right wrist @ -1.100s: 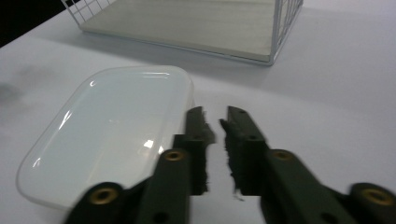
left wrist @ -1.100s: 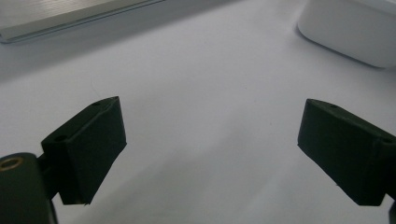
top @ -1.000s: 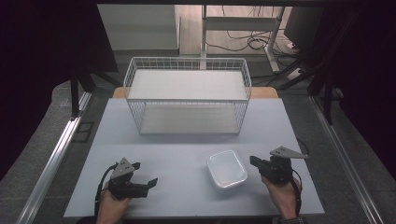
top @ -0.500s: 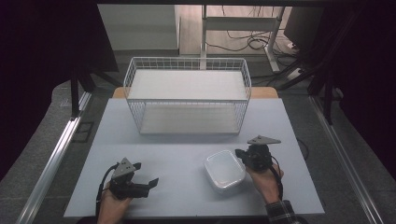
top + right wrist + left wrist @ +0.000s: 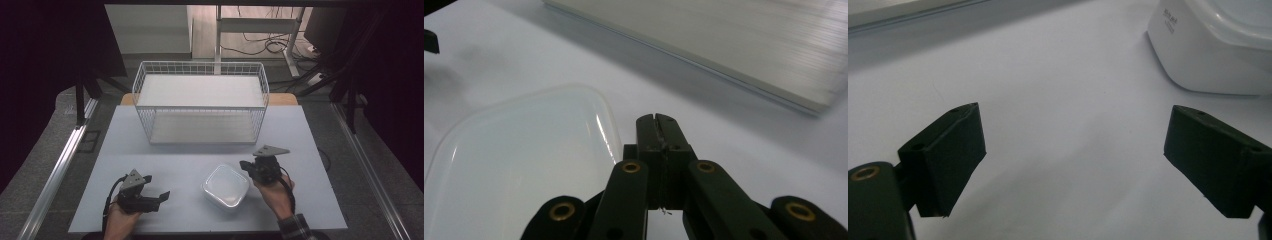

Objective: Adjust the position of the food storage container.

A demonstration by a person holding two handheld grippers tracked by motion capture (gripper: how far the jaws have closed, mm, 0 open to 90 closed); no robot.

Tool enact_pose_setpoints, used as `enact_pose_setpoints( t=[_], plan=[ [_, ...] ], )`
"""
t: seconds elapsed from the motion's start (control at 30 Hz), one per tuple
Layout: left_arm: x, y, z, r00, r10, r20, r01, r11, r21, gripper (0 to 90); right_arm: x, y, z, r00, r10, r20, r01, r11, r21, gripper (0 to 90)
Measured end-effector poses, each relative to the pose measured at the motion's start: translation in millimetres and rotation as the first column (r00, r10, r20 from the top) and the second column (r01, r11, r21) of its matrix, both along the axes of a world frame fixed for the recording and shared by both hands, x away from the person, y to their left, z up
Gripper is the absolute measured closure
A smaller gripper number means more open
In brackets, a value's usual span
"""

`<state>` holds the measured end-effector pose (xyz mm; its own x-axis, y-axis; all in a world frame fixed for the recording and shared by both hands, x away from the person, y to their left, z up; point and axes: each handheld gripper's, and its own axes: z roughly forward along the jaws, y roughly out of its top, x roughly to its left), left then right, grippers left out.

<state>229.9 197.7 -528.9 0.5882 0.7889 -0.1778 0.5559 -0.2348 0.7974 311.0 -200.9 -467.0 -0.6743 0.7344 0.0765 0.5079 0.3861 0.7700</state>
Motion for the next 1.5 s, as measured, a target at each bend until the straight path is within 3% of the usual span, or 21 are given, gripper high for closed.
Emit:
enact_pose_setpoints(
  t=[0.13,0.17,0.23,0.3,0.37,0.43,0.53,0.67,0.77,0.87,1.0,1.13,1.27,1.33,1.4,1.43,1.47,1.5],
  plan=[
    [0.2,-1.6,2.4,1.0,0.002,-0.001,-0.002,0.9994,-0.035,9.6,-31.3,-22.9,-2.0,0.9996,-0.027,-0.004,0.027,1.0,-0.015,89.3],
    [0.2,-1.6,2.4,1.0,0.002,-0.001,-0.002,0.9994,-0.035,11.0,-31.3,-22.9,-2.0,0.9996,-0.027,-0.004,0.027,1.0,-0.015,89.3],
    [0.0,-3.1,3.4,1.0,0.0,0.005,0.0,0.9997,-0.025,13.2,-52.2,-32.2,-11.6,0.9981,-0.039,-0.047,0.038,0.999,-0.019,89.3],
    [0.1,-3.5,3.7,1.0,-0.002,0.005,0.003,0.9996,-0.027,18.0,-57.3,-33.1,-15.1,0.9972,-0.036,-0.065,0.035,0.999,-0.021,89.3],
    [1.7,-4.8,4.8,0.9999,-0.017,-0.003,0.017,0.9987,-0.047,21.4,-62.9,-30.1,-21.7,0.9936,-0.014,-0.112,0.014,1.0,-0.002,89.3],
    [3.2,-7.7,5.6,0.9994,-0.033,-0.009,0.032,0.9979,-0.055,26.1,-62.6,-23.0,-26.0,0.9912,0.015,-0.132,-0.016,1.0,-0.006,89.2],
    [6.5,-13.6,7.4,0.9986,-0.048,-0.02,0.047,0.9955,-0.083,30.8,-56.3,-17.5,-28.2,0.9918,0.01,-0.128,-0.011,1.0,-0.009,89.3],
    [17.1,-23.5,9.9,0.9978,-0.066,-0.01,0.065,0.9942,-0.086,40.9,-43.1,-13.9,-30.1,0.9913,0.008,-0.132,-0.009,1.0,-0.002,89.2],
    [26.6,-31.2,8.7,0.9968,-0.076,-0.023,0.074,0.9936,-0.086,56.2,-33.6,-7.4,-30.9,0.9916,0.014,-0.129,-0.014,1.0,-0.002,89.2],
    [35.4,-46.0,6.1,0.9933,-0.109,-0.039,0.108,0.9937,-0.028,69.5,-20.1,3.8,-32.0,0.9926,0.024,-0.119,-0.025,1.0,-0.004,89.3],
    [38.0,-53.3,6.4,0.9916,-0.124,-0.038,0.124,0.9923,-0.01,77.5,-11.5,16.5,-31.9,0.9928,0.043,-0.112,-0.044,0.999,-0.006,89.3],
    [35.7,-51.6,6.8,0.9915,-0.124,-0.041,0.123,0.9921,-0.025,78.4,-5.7,30.8,-31.2,0.9918,0.073,-0.105,-0.075,0.997,-0.015,89.3],
    [34.7,-50.1,6.0,0.9927,-0.113,-0.043,0.112,0.9936,-0.012,76.9,-1.3,37.9,-31.9,0.9916,0.087,-0.096,-0.09,0.996,-0.024,89.3],
    [33.6,-46.9,5.0,0.9948,-0.094,-0.039,0.095,0.9951,0.025,72.3,-1.7,35.2,-31.7,0.9932,0.079,-0.086,-0.081,0.996,-0.027,89.0],
    [32.9,-45.2,4.9,0.9954,-0.088,-0.038,0.089,0.9954,0.035,64.1,-2.9,28.9,-31.0,0.9944,0.072,-0.078,-0.074,0.997,-0.021,85.3],
    [32.2,-43.4,4.8,0.9957,-0.085,-0.038,0.086,0.9954,0.041,64.1,-2.9,28.9,-31.0,0.9944,0.072,-0.078,-0.074,0.997,-0.021,85.3],
    [31.4,-41.4,4.6,0.9953,-0.087,-0.043,0.089,0.9951,0.043,51.4,-4.7,22.2,-30.2,0.9957,0.065,-0.066,-0.067,0.998,-0.022,76.4],
    [30.3,-39.9,4.3,0.995,-0.089,-0.045,0.091,0.995,0.043,51.4,-4.7,22.2,-30.2,0.9957,0.065,-0.066,-0.067,0.998,-0.022,76.4]
  ],
)
